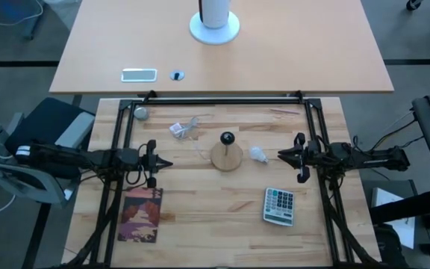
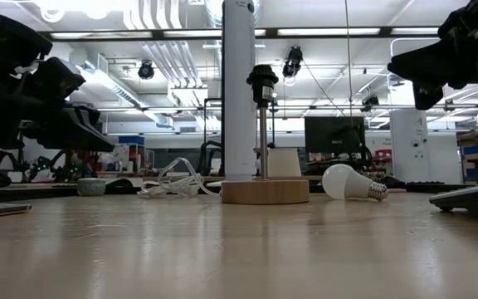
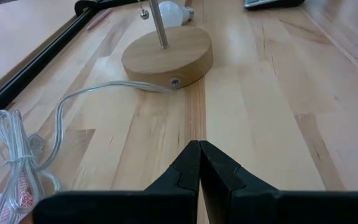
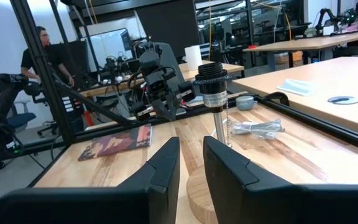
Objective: Screw lightbulb
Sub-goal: Return to Home Position
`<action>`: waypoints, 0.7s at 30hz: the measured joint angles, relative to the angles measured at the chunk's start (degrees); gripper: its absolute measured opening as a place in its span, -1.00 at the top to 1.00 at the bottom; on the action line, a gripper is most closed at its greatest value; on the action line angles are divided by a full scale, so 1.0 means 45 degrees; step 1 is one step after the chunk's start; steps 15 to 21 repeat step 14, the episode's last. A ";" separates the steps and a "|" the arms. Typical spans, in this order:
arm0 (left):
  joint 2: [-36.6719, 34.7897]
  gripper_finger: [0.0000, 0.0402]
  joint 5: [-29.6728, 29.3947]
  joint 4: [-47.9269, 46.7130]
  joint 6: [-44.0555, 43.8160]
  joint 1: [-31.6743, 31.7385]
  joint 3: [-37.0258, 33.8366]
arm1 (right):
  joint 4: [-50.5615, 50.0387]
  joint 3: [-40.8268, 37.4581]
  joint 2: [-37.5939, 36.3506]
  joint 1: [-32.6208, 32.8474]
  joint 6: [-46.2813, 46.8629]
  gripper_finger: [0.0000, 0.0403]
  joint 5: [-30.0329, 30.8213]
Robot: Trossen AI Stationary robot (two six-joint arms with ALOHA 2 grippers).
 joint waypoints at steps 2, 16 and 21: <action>0.0000 1.00 0.0000 0.0003 -0.0001 0.0002 0.0000 | 0.0001 0.0000 0.0000 -0.0005 0.0005 0.69 0.0000; 0.0053 1.00 0.0000 -0.0010 0.0002 0.0003 0.0000 | 0.0001 0.0000 0.0000 -0.0005 0.0000 0.78 0.0001; 0.0053 1.00 0.0000 -0.0010 0.0002 0.0003 0.0000 | 0.0001 0.0000 0.0000 -0.0005 0.0000 0.78 0.0001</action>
